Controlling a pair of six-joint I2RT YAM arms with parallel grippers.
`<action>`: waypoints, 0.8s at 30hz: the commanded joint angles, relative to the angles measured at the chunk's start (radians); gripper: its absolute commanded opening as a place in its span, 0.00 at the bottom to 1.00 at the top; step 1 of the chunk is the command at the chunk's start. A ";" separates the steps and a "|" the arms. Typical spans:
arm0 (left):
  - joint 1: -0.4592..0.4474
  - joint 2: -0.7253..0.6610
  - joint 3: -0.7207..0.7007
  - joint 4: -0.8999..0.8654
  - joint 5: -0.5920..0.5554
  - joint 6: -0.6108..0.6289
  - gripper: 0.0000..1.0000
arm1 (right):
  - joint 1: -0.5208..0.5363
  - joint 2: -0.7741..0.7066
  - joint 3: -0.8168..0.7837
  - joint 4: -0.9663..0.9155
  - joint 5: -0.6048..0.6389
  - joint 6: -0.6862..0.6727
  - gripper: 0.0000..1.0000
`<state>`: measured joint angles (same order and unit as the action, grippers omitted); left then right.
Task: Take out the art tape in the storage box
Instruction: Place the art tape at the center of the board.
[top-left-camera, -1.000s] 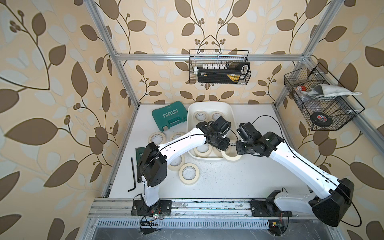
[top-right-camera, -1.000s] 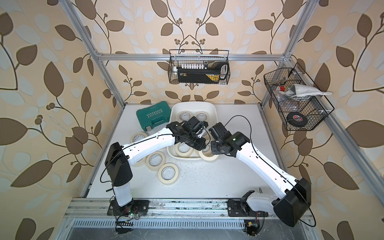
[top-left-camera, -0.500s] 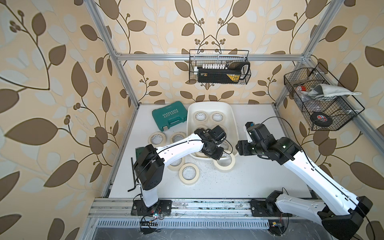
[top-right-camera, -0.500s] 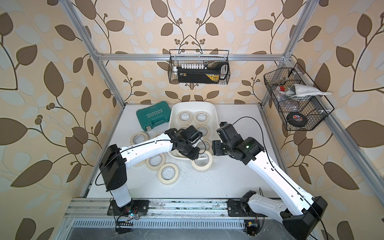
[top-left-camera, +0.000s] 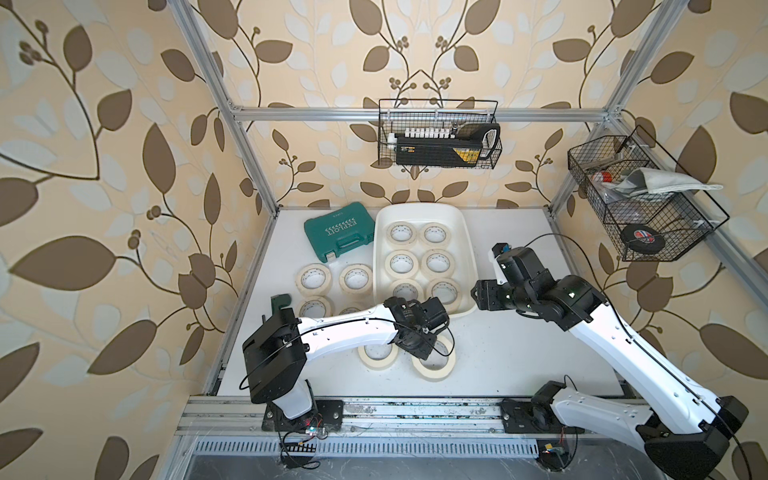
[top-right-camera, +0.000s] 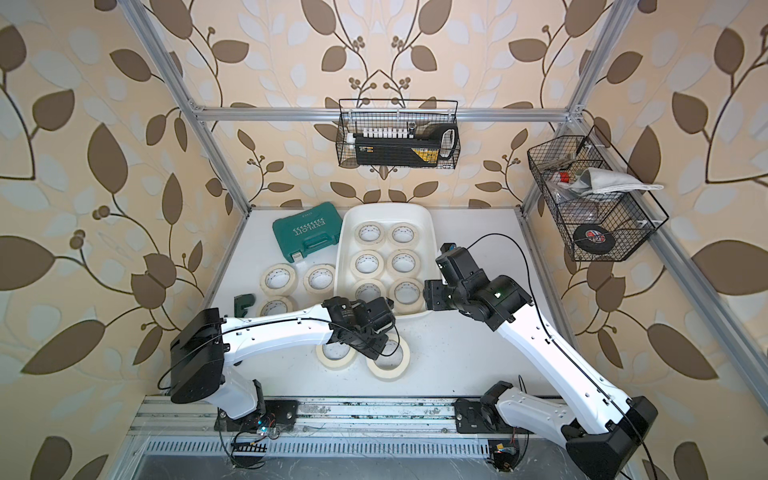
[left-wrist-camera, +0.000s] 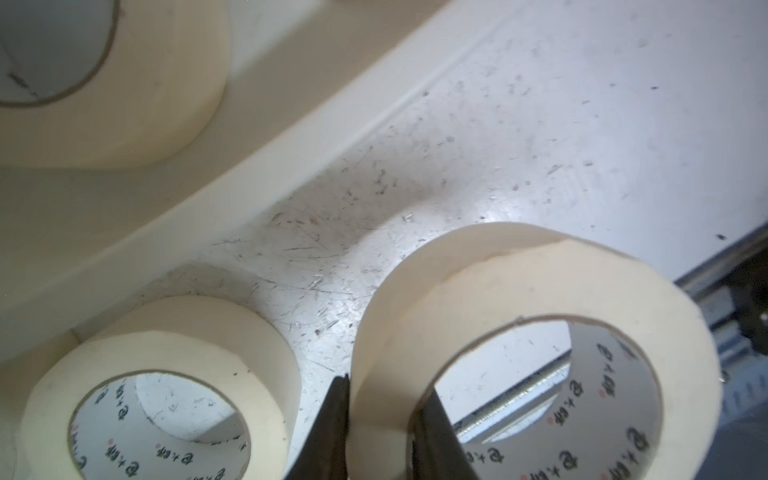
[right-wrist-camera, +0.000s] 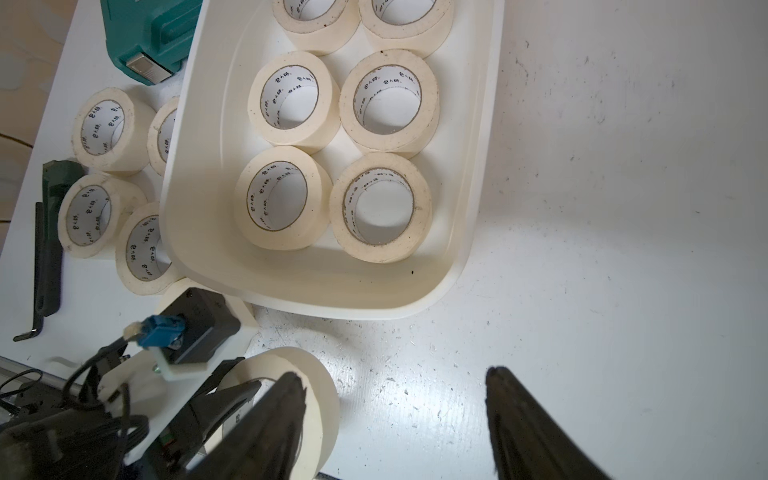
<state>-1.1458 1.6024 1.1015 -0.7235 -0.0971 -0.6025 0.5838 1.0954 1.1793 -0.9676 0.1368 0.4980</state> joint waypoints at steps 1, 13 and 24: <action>-0.002 -0.009 -0.018 0.056 -0.108 -0.104 0.00 | -0.005 0.003 -0.022 0.014 -0.016 0.014 0.70; -0.002 0.076 -0.041 0.119 -0.168 -0.216 0.00 | -0.015 0.007 -0.048 0.029 -0.027 0.020 0.71; -0.005 0.065 -0.041 0.071 -0.207 -0.240 0.37 | -0.021 0.000 -0.056 0.032 -0.032 0.025 0.71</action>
<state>-1.1465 1.7081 1.0599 -0.6300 -0.2619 -0.8234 0.5667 1.1015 1.1393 -0.9451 0.1146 0.5133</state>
